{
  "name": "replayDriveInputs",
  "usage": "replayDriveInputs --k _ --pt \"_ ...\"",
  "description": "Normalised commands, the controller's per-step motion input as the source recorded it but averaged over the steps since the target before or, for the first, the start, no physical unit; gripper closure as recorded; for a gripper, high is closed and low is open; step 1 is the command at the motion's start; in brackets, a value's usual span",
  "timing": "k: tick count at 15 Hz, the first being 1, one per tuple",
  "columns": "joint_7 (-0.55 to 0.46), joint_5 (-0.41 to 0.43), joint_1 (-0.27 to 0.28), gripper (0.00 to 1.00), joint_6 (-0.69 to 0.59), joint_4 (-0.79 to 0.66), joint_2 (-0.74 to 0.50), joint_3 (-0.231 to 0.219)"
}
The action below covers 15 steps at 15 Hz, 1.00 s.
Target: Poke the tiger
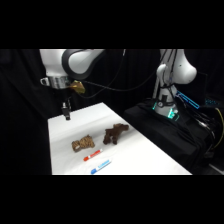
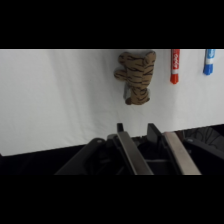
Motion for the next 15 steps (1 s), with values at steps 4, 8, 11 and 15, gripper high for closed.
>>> replayDriveInputs --k 4,8,11,15 --pt "0.05 0.044 -0.005 0.96 -0.10 0.29 0.28 0.076" --pt "0.00 0.067 -0.015 0.93 0.01 0.09 0.16 0.065" --pt "-0.02 0.085 -0.028 0.92 0.08 -0.01 0.12 0.061" --pt "-0.05 0.113 -0.045 0.93 0.12 -0.01 0.15 0.077"
